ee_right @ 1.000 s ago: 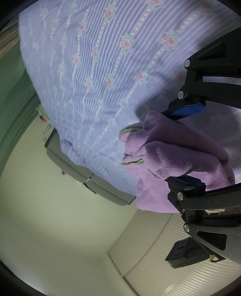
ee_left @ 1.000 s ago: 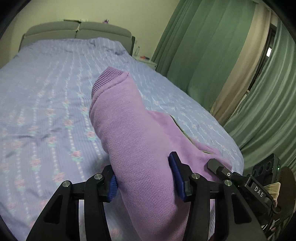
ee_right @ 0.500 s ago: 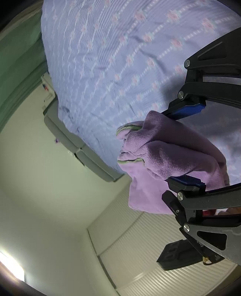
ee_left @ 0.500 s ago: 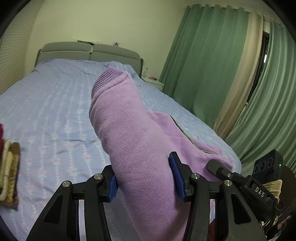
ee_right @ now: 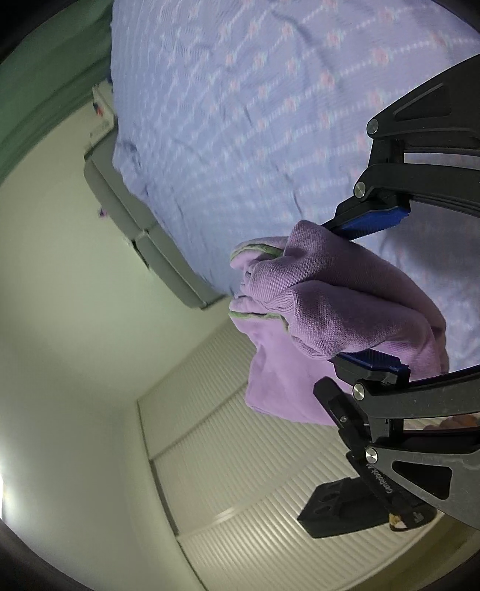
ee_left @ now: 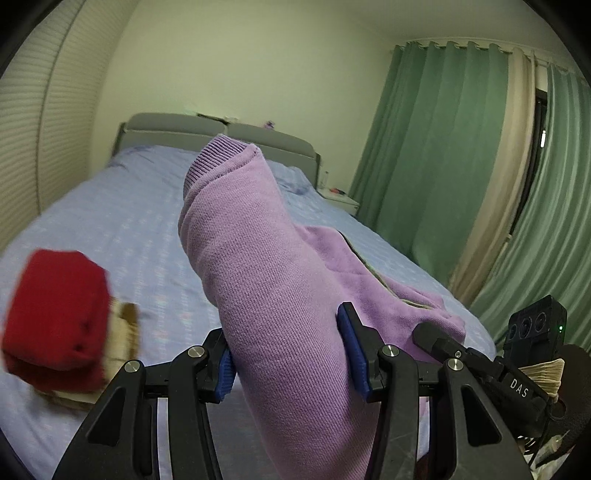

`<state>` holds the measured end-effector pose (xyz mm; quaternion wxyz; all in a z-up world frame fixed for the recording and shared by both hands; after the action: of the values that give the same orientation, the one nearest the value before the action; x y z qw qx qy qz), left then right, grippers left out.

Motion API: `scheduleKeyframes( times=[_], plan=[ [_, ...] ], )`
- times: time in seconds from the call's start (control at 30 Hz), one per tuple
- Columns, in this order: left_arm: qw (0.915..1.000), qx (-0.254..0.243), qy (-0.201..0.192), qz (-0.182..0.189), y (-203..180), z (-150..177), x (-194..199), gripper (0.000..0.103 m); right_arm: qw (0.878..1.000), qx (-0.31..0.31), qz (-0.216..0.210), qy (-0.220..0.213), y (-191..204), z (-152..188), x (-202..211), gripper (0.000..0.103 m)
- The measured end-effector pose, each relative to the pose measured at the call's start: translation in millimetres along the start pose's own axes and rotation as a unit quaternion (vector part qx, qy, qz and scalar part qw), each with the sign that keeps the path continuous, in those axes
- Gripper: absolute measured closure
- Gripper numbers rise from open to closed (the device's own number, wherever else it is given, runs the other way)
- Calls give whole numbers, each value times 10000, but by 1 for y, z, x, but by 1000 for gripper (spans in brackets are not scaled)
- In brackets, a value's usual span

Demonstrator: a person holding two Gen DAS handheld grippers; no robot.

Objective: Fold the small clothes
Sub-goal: 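Lift the bundle with both tools and carry it to the clothes stack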

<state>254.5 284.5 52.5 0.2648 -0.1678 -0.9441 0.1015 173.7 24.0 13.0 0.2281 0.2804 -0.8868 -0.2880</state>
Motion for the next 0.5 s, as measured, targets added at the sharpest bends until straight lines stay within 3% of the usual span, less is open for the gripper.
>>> scheduleKeyframes(
  times=[0.2, 0.5],
  plan=[
    [9990, -210, -142, -359, 52, -20, 38, 54, 9984, 321, -368, 286, 58, 16, -46, 49],
    [9968, -32, -141, -780, 159, -43, 73, 54, 9918, 590, -813, 791, 135, 48, -134, 49]
  ],
)
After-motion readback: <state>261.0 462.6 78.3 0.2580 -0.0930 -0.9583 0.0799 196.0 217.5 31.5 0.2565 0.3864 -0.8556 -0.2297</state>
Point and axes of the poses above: each gripper's, at about its wrist camera, not at the fingertips, and x roughly against the way its jaws point, y to its left, z to its underside, the point moved 5 cm from there along -x, roughly the way its jaws point, and after that the axes turned 3 degrees about y, right-handed, at the moved point
